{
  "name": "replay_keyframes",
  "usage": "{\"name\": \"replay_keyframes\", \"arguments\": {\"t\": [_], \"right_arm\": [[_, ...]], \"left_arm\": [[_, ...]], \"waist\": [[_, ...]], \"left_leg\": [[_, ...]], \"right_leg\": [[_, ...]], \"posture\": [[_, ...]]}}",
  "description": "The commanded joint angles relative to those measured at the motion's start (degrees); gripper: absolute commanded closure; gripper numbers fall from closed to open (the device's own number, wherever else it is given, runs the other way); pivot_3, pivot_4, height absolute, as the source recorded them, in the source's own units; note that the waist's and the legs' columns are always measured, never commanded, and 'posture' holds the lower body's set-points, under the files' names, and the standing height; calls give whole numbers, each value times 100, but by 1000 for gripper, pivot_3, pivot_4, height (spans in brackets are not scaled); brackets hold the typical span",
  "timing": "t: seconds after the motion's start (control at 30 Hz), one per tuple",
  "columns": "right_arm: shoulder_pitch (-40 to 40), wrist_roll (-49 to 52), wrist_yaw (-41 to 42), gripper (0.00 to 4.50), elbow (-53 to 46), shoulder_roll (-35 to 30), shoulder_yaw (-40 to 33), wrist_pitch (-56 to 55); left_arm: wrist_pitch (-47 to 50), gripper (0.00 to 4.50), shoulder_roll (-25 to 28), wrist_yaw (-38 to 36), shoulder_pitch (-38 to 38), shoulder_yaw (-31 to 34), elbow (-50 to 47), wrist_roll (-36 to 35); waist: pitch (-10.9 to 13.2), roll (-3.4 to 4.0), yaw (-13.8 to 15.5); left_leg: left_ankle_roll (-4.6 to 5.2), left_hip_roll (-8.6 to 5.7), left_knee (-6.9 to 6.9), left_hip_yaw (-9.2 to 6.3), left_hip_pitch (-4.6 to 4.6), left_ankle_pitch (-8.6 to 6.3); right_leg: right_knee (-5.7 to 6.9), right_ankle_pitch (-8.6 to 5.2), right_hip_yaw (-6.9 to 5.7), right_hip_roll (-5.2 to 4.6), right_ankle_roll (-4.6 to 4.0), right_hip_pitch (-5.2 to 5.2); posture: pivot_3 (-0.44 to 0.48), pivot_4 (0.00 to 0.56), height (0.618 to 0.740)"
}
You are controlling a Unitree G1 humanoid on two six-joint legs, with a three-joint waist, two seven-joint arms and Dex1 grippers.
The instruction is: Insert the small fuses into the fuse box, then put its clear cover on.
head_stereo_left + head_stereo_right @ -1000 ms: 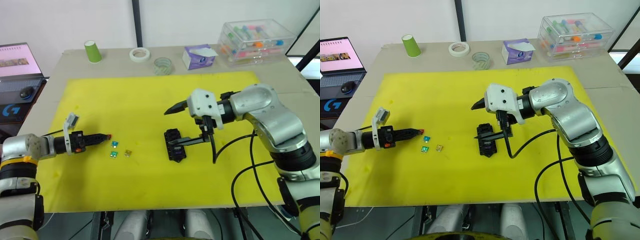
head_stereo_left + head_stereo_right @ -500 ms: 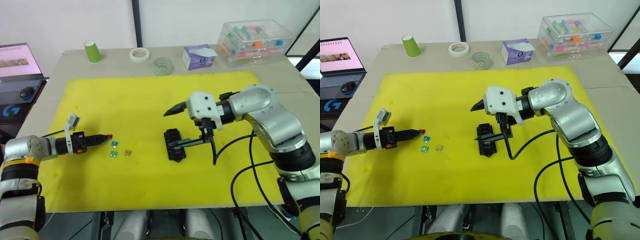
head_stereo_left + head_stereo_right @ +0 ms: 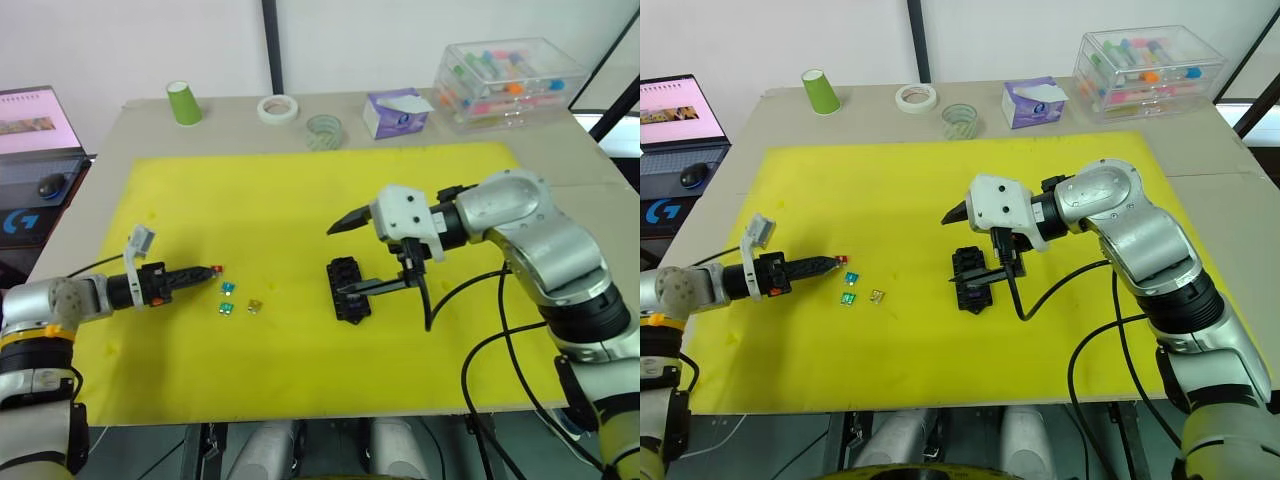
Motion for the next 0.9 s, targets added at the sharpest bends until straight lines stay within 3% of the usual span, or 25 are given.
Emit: {"name": "replay_keyframes", "arguments": {"t": [0.03,0.2,0.33,0.5,0.6,0.67,0.9], "right_arm": [[-105,265,-67,0,-67,-38,-335,265],[-333,1382,-589,0,-175,370,-971,1728],[-584,1829,-974,0,-130,455,-1033,2787],[-708,1952,-1099,0,-133,343,-930,3014],[-730,2084,-1044,621,-169,291,-900,3104],[-807,2220,-1032,1283,-178,282,-888,3301],[-1034,2575,-1113,1283,-59,300,-875,3896]], "left_arm": [[-54,4485,-17,162,48,446,-1154,-526],[-400,4485,-398,489,492,186,-3418,-966],[-782,4485,-773,801,555,-178,-4258,-1026],[-1138,4485,-1063,1138,423,-469,-4524,-1010],[-1252,4500,-1070,1176,401,-644,-4614,-1019],[-1317,4500,-1038,1156,391,-757,-4641,-998],[-1534,4500,-949,1091,417,-1019,-4563,-907]], "waist": [[-1,-1,6],[-1,0,-6],[-1,-1,2],[-1,-1,14],[-1,-1,11],[-1,-1,11],[-1,-2,23]], "left_leg": [[0,0,0,0,0,0],[0,2,-2,1,0,0],[0,4,-3,1,1,0],[0,3,-1,3,1,0],[0,3,-2,3,1,0],[0,3,-2,3,1,0],[0,3,-2,2,1,0]], "right_leg": [[-2,0,0,-1,0,2],[-5,0,2,-1,0,3],[-6,0,2,1,-1,4],[-7,1,2,-1,-1,6],[-7,1,2,0,-1,5],[-7,1,2,0,-1,5],[-8,1,2,0,-1,7]], "posture": [[0,150,740],[0,150,740],[0,150,740],[0,150,740],[0,150,740],[0,150,740],[0,150,740]]}}
